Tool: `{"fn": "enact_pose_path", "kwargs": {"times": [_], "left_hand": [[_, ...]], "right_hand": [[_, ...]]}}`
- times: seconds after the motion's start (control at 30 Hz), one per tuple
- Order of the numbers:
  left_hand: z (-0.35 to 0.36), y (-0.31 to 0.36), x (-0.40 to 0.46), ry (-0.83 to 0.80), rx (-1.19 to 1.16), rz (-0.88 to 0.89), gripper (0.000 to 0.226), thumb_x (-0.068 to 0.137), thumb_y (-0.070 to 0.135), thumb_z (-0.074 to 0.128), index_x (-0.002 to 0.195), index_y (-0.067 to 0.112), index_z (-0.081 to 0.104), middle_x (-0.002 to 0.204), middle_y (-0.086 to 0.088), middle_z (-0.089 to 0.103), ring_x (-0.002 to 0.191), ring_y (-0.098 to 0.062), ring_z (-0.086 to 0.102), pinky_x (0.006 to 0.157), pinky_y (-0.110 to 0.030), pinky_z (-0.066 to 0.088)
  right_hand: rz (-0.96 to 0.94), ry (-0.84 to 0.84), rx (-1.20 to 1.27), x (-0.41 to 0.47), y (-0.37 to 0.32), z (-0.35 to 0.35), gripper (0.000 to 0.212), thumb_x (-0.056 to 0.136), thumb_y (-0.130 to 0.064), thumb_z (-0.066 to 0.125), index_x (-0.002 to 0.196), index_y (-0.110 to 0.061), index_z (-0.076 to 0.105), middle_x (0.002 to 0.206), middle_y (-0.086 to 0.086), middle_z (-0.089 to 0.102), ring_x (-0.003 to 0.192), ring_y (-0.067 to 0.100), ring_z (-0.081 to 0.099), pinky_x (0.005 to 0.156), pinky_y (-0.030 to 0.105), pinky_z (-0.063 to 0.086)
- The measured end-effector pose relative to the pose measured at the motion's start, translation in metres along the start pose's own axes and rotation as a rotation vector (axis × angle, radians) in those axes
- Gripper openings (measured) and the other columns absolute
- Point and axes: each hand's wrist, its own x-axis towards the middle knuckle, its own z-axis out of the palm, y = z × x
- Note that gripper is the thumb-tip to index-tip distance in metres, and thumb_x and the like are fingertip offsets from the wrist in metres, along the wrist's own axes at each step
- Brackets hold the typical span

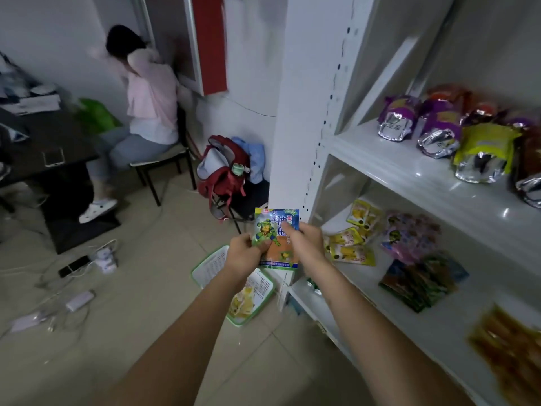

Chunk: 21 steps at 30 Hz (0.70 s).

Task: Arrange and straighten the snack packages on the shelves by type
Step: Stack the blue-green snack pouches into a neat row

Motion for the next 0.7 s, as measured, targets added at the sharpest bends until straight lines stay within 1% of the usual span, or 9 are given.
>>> {"fn": "enact_pose_path", "kwargs": {"times": [0.07, 0.13, 0.17, 0.27, 0.3, 0.4, 0.47, 0.6, 0.7], "left_hand": [[-0.025, 0.002, -0.003, 0.02, -0.014, -0.015, 0.008, 0.098, 0.011, 0.072, 0.097, 0.005, 0.067, 0.097, -0.019, 0.078, 0.086, -0.035, 0.076, 0.08, -0.047, 0.064], [-0.05, 0.003, -0.004, 0.027, -0.018, -0.017, 0.008, 0.098, 0.011, 0.072, 0.096, 0.006, 0.067, 0.098, -0.021, 0.078, 0.089, -0.038, 0.076, 0.082, -0.052, 0.064], [-0.061, 0.003, -0.004, 0.02, -0.018, -0.02, 0.007, 0.098, 0.011, 0.072, 0.095, 0.007, 0.067, 0.098, -0.02, 0.078, 0.09, -0.04, 0.077, 0.083, -0.053, 0.063], [-0.089, 0.0, -0.004, 0.013, -0.018, -0.025, 0.009, 0.098, 0.011, 0.071, 0.093, 0.007, 0.064, 0.097, -0.022, 0.077, 0.087, -0.039, 0.077, 0.081, -0.05, 0.064], [-0.097, -0.002, -0.005, 0.023, -0.025, -0.026, 0.01, 0.099, 0.01, 0.071, 0.092, 0.007, 0.064, 0.098, -0.022, 0.077, 0.085, -0.038, 0.076, 0.079, -0.048, 0.064], [-0.118, -0.009, 0.001, 0.061, -0.044, -0.038, 0.009, 0.098, 0.01, 0.072, 0.093, 0.008, 0.065, 0.096, -0.02, 0.077, 0.079, -0.035, 0.076, 0.074, -0.045, 0.064], [-0.129, -0.015, 0.011, 0.074, -0.05, -0.061, 0.009, 0.098, 0.011, 0.072, 0.098, 0.005, 0.065, 0.097, -0.021, 0.077, 0.08, -0.035, 0.076, 0.074, -0.047, 0.065], [-0.135, -0.023, 0.042, 0.087, -0.023, -0.096, 0.022, 0.096, 0.013, 0.075, 0.107, -0.002, 0.063, 0.097, -0.021, 0.078, 0.084, -0.039, 0.077, 0.079, -0.056, 0.064], [-0.131, -0.022, 0.071, 0.101, 0.001, -0.096, 0.02, 0.096, 0.013, 0.075, 0.103, -0.001, 0.063, 0.095, -0.02, 0.077, 0.086, -0.04, 0.077, 0.08, -0.058, 0.063]], "right_hand": [[0.026, -0.056, 0.012, -0.009, -0.007, 0.02, 0.026, 0.097, -0.03, 0.073, 0.081, -0.009, 0.074, 0.083, 0.009, 0.078, 0.08, 0.028, 0.074, 0.071, 0.037, 0.057], [0.057, -0.096, 0.053, -0.014, -0.01, 0.04, 0.023, 0.097, -0.028, 0.073, 0.09, -0.007, 0.077, 0.09, 0.011, 0.08, 0.087, 0.031, 0.078, 0.077, 0.044, 0.062], [0.083, -0.119, 0.081, -0.017, -0.01, 0.049, 0.022, 0.097, -0.027, 0.073, 0.095, -0.006, 0.078, 0.092, 0.012, 0.081, 0.087, 0.031, 0.078, 0.076, 0.043, 0.063], [0.155, -0.156, 0.146, -0.025, -0.011, 0.076, 0.019, 0.097, -0.024, 0.074, 0.1, -0.006, 0.077, 0.092, 0.011, 0.081, 0.075, 0.024, 0.078, 0.062, 0.032, 0.062], [0.17, -0.158, 0.162, -0.028, -0.01, 0.086, 0.018, 0.097, -0.024, 0.074, 0.101, -0.006, 0.077, 0.093, 0.012, 0.081, 0.075, 0.024, 0.078, 0.061, 0.033, 0.062], [0.197, -0.154, 0.189, -0.027, -0.006, 0.113, 0.017, 0.096, -0.024, 0.075, 0.1, -0.007, 0.077, 0.095, 0.013, 0.081, 0.089, 0.033, 0.079, 0.079, 0.046, 0.065], [0.23, -0.163, 0.192, -0.023, -0.001, 0.127, 0.019, 0.096, -0.025, 0.076, 0.102, -0.007, 0.076, 0.096, 0.012, 0.081, 0.093, 0.034, 0.079, 0.088, 0.052, 0.063], [0.289, -0.162, 0.174, 0.001, 0.009, 0.14, 0.021, 0.096, -0.026, 0.076, 0.104, -0.006, 0.076, 0.096, 0.012, 0.081, 0.093, 0.032, 0.079, 0.09, 0.054, 0.063], [0.307, -0.146, 0.195, 0.032, 0.012, 0.149, 0.024, 0.094, -0.025, 0.078, 0.105, -0.003, 0.075, 0.095, 0.014, 0.081, 0.09, 0.032, 0.079, 0.085, 0.048, 0.065]]}}
